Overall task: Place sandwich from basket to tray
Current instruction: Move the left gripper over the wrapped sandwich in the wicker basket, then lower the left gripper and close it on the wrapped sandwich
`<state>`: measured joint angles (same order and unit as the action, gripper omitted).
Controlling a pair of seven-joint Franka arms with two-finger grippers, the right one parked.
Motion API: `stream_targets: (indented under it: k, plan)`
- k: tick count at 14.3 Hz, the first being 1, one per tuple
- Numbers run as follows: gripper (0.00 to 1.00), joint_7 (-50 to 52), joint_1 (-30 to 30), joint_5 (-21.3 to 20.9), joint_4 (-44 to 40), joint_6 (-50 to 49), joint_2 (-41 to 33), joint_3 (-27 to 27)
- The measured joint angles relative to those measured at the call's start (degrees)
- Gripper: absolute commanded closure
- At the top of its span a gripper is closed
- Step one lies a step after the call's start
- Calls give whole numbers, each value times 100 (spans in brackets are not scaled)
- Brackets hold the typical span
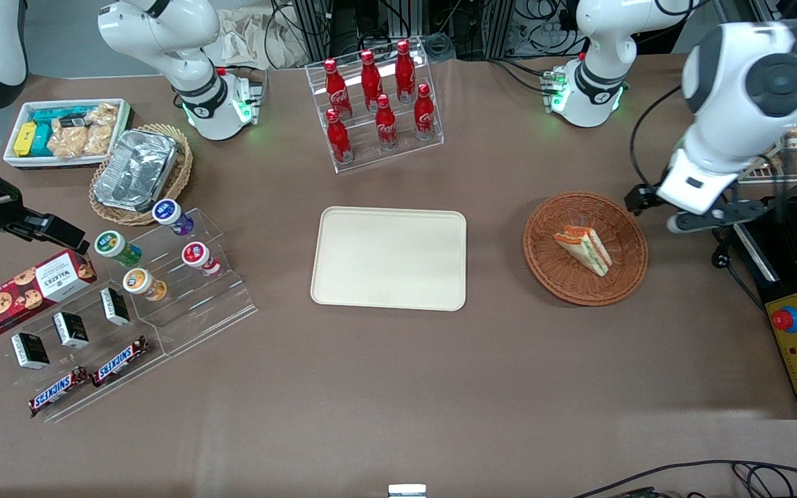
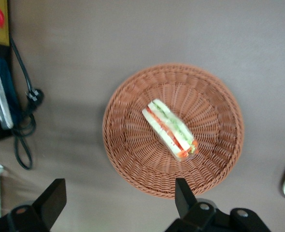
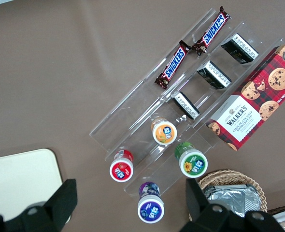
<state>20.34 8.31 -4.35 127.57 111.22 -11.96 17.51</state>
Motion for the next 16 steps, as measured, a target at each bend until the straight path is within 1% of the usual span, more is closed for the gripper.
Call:
stream_targets:
  k: [2, 4, 6, 9, 11, 16]
  plan:
    - [0, 534, -62, 112, 402, 184, -108, 19]
    - [0, 934, -66, 510, 506, 259, -99, 28]
    - [0, 1359, -89, 683, 614, 562, -64, 42]
    - [0, 1952, -191, 704, 988, 1369, 89, 65]
    - [0, 2284, -202, 721, 1110, 1775, 341, 76]
    - [0, 2674, -202, 722, 1361, 2859, 1033, 104]
